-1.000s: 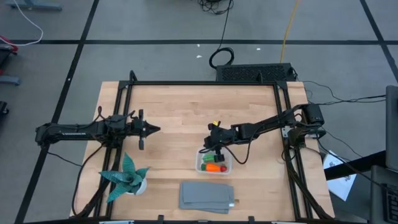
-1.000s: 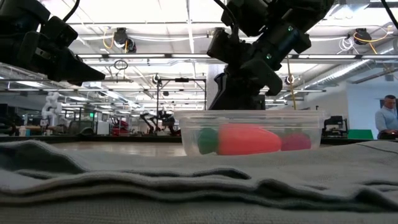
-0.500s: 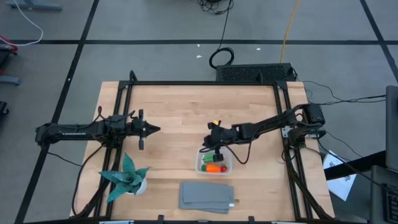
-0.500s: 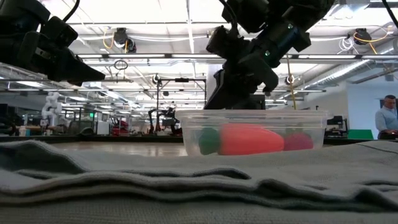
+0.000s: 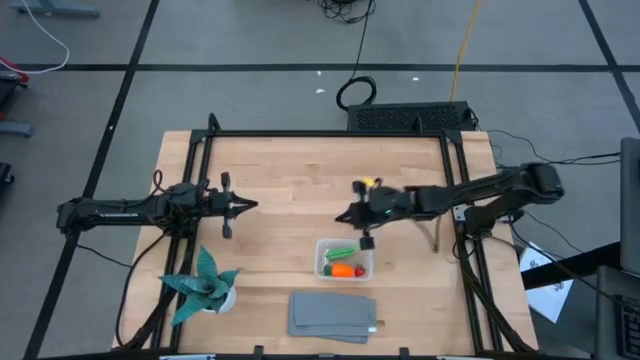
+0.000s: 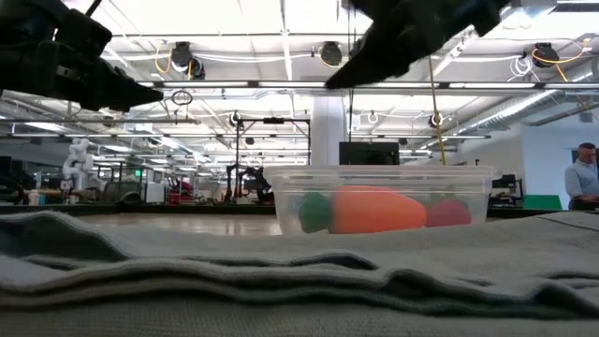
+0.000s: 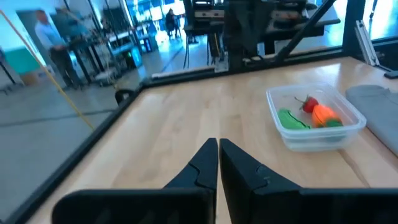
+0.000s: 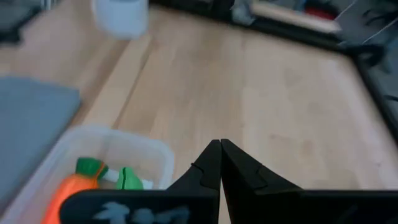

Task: Pick and placing Produce into tupperware
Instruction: Return to Home Position

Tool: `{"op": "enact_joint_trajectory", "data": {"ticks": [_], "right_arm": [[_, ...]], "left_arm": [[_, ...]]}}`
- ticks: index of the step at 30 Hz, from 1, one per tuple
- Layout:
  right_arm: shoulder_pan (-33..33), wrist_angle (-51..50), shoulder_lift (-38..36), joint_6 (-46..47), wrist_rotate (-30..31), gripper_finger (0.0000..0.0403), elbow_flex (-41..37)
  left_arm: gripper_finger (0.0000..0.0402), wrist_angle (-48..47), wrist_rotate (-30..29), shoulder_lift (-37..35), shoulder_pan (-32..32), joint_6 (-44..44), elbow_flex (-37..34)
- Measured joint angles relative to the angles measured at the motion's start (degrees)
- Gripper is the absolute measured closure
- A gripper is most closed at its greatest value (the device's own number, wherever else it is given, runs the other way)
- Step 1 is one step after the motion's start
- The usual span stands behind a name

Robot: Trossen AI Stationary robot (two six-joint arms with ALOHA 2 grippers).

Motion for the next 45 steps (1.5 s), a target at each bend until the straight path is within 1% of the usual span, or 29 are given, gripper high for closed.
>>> {"op": "enact_joint_trajectory", "data": {"ticks": [3, 6, 13, 19, 22, 25, 31, 33, 37, 41, 45], "right_arm": [[-1.3, 0.2, -7.1, 1.8, 0.0, 0.0403, -3.5], [-2.5, 0.0, -14.2, 3.4, 0.0, 0.0403, -7.2], [-4.9, -1.0, -30.1, 6.3, 0.0, 0.0403, -13.5], [-7.0, -3.8, -42.6, 7.4, 0.3, 0.0403, -18.3], [-7.7, -4.4, -48.1, 9.7, 0.5, 0.0403, -20.9], [-8.0, -5.7, -52.7, 12.0, 0.4, 0.0403, -24.2], [-7.9, -4.8, -61.5, 17.1, 0.5, 0.0403, -30.8], [-7.9, -4.9, -64.5, 18.1, 0.6, 0.0403, -32.4], [-7.9, -7.1, -69.9, 19.5, 3.3, 0.0403, -33.9], [-7.9, -11.0, -73.1, 21.3, 3.5, 0.0403, -34.8], [-7.8, -11.2, -74.9, 22.3, 3.4, 0.0403, -36.2]], "left_arm": [[0.0397, 1.7, 0.3, 0.0, -0.1, 1.7, 0.0], [0.0397, 1.8, 1.5, 0.0, -0.1, 2.6, 0.5], [0.0397, 1.8, 0.8, 0.0, -0.1, 3.3, 2.6], [0.0397, 1.6, -2.3, 0.0, -0.1, 3.5, 3.1], [0.04, 1.6, -3.2, 0.0, -0.1, 3.2, 3.1], [0.0399, 1.6, -3.3, 0.0, -0.1, 2.8, 3.1], [0.0399, 1.4, -3.3, -0.2, -0.1, 3.1, 3.1], [0.04, 1.1, -4.4, -0.6, -0.1, 3.3, 3.1], [0.0399, -0.5, -6.2, -2.0, -0.1, 3.3, 3.1], [0.04, -3.2, -6.2, -3.8, -0.1, 2.9, 3.1], [0.04, -4.9, -6.6, -5.7, -0.7, 3.3, 3.1]]}}
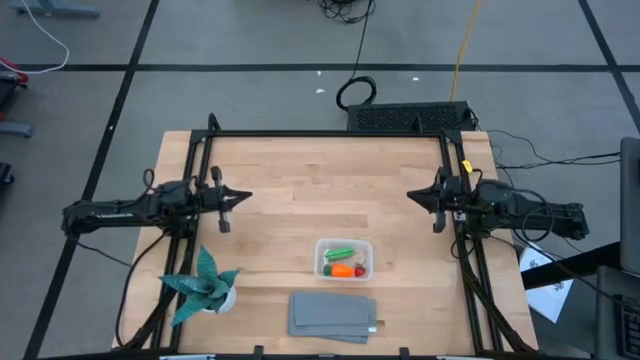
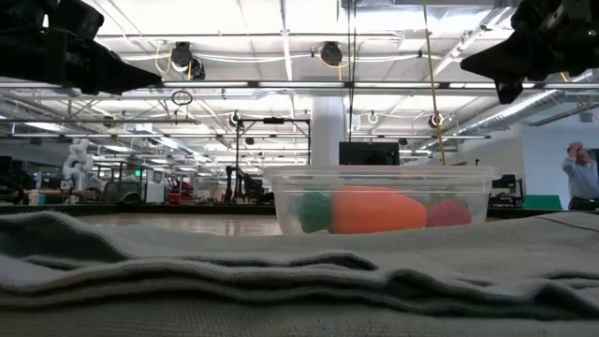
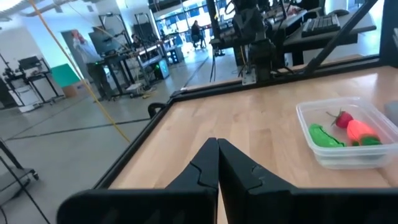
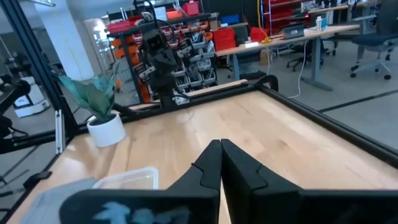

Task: Pick and placing Produce into tupperware
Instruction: Return to Home Position

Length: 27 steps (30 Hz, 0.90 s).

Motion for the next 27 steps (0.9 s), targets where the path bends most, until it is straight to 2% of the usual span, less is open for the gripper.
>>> {"op": "enact_joint_trajectory", "data": {"ticks": [11, 18, 27], "right_arm": [[0.0, 0.0, -3.2, 1.0, -0.3, 0.0403, -2.2], [0.0, -0.6, -5.9, 2.5, -3.8, 0.0403, -2.2], [0.0, -2.1, -6.4, 0.4, -4.9, 0.0403, -2.2]], "left_arm": [[0.04, -6.1, -1.6, -6.3, -2.8, 0.6, 0.0], [0.0401, -8.4, -1.5, -9.8, -5.0, -0.1, 0.0], [0.0401, -11.6, -2.8, -11.3, -6.4, 0.6, 0.0]]}}
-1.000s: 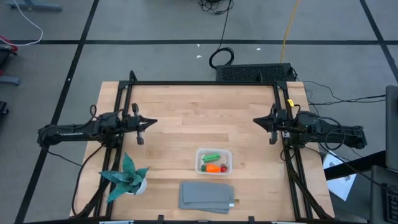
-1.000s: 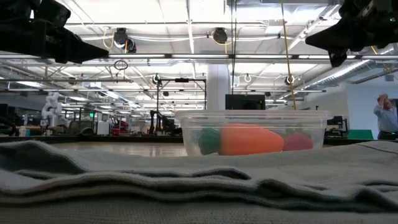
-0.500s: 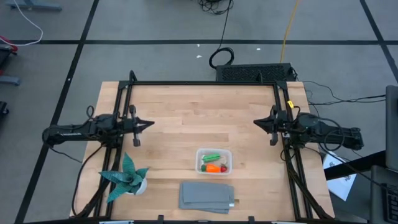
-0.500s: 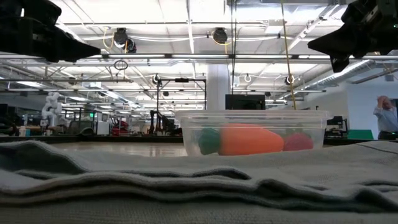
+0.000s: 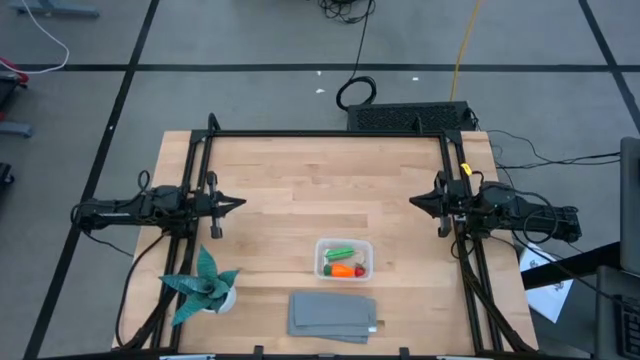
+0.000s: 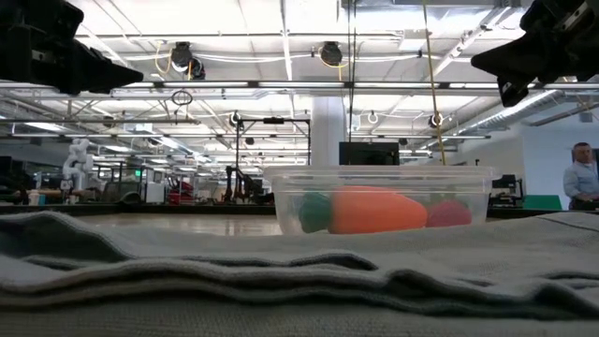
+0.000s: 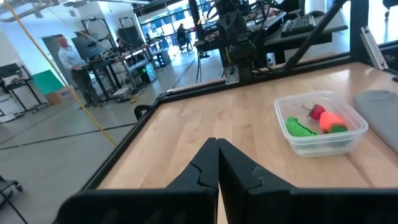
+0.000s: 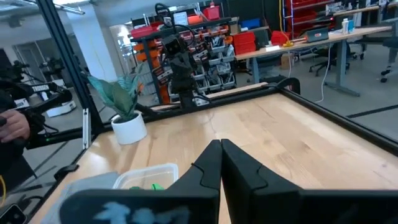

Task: Pick and placing Produce into tupperware
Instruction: Return to Home Position

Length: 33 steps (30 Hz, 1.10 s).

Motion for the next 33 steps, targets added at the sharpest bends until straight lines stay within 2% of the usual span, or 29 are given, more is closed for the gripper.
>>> {"op": "enact_joint_trajectory", "data": {"ticks": [7, 19, 33], "right_arm": [[0.0, 0.0, 0.0, -0.1, 0.0, 0.0403, -1.2], [0.0, 3.2, 0.0, -0.7, -1.4, 0.0403, -2.7], [0.0, 3.5, 0.0, -0.7, -1.3, 0.0403, -2.7]], "left_arm": [[0.0401, 0.1, 0.3, 0.0, 0.0, -0.8, 0.0], [0.0401, 3.4, 4.7, 0.0, 0.0, -0.9, 0.0], [0.0401, 2.6, 4.8, 0.0, 0.0, -0.9, 0.0]]}}
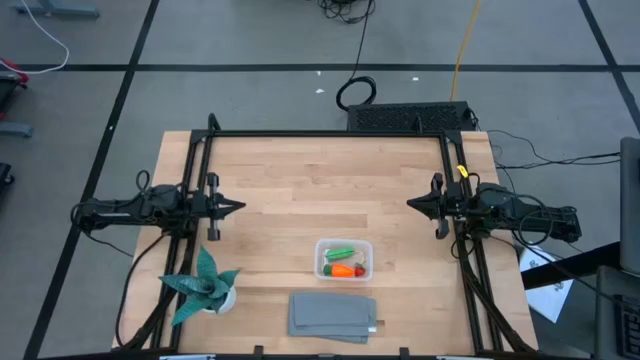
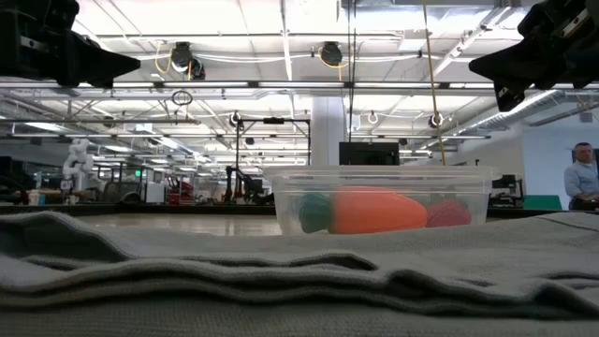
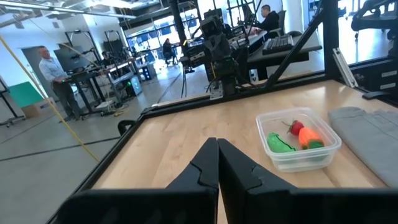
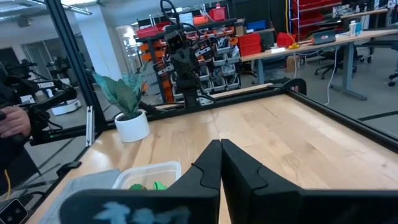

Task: Pick and placing Produce into tupperware
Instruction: Return to Home Position

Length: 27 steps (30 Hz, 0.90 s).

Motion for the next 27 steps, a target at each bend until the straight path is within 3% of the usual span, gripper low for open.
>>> {"op": "enact_joint_trajectory", "data": {"ticks": [27], "right_arm": [[0.0, -0.1, 0.0, 0.9, 0.1, 0.0403, 0.0]], "left_arm": [[0.0399, -0.5, 1.7, 0.0, 0.0, -7.1, 0.0]]}}
